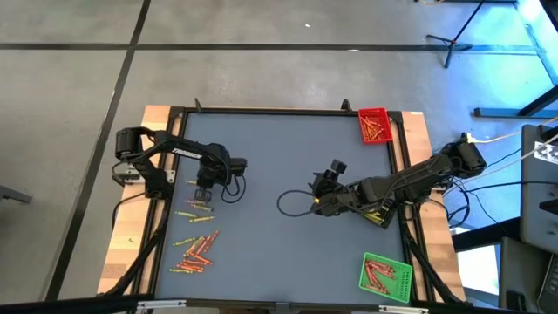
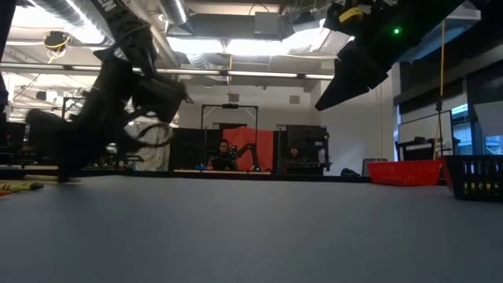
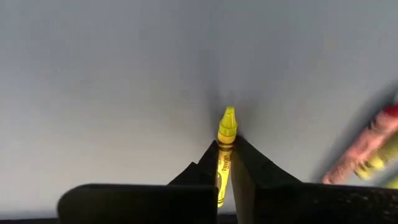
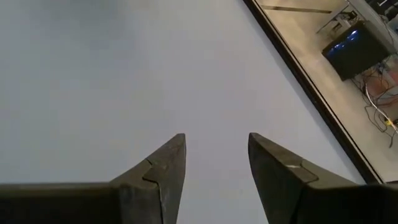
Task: Sort crayons
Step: Put the yellow green crayon into the black basket
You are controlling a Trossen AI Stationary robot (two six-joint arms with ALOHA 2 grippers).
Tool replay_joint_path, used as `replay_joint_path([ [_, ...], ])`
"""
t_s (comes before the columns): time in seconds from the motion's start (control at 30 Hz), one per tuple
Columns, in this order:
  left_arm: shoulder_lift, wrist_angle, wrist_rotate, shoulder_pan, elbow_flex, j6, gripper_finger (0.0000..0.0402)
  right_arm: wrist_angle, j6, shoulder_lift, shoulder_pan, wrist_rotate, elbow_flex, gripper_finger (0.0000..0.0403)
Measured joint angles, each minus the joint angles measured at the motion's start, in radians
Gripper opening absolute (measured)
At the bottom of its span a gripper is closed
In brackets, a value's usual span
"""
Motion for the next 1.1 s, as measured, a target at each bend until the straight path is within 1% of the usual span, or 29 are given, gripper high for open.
replay_joint_path([
  [0.13,-0.025,-0.006,-0.047,-0.030,0.044,-0.013,0.0002,0.002,0.005,0.000,0.000,0.000,0.000,0.0174],
  [0.2,-0.058,-0.028,-0.060,-0.050,0.063,-0.032,0.0002,0.002,0.012,0.000,0.000,0.000,0.000,0.0183],
  [0.33,-0.147,-0.030,-0.062,-0.095,0.108,-0.057,0.0002,0.002,0.025,0.000,0.000,0.000,0.000,0.0223],
  [0.43,-0.231,0.022,-0.061,-0.131,0.138,-0.061,0.0002,-0.001,0.024,0.001,0.000,0.000,0.000,0.0256],
  [0.57,-0.338,0.185,-0.058,-0.172,0.146,-0.057,0.0003,0.003,0.002,0.001,0.000,0.000,0.000,0.0281],
  [0.7,-0.403,0.366,-0.039,-0.199,0.146,-0.053,0.0005,0.028,-0.009,0.001,0.000,0.009,0.000,0.0284],
  [0.9,-0.388,0.565,-0.034,-0.227,0.136,-0.017,0.0005,0.146,-0.088,0.002,0.000,0.005,0.000,0.0284],
  [0.93,-0.382,0.620,-0.020,-0.231,0.126,-0.004,0.0005,0.176,-0.110,0.006,0.000,-0.001,0.000,0.0284],
  [1.03,-0.374,0.818,0.075,-0.247,0.082,0.040,0.0006,0.266,-0.182,0.034,0.000,-0.019,0.000,0.0284],
  [1.1,-0.368,0.956,0.111,-0.258,0.053,0.065,0.0006,0.339,-0.220,0.058,0.000,-0.026,0.000,0.0285],
])
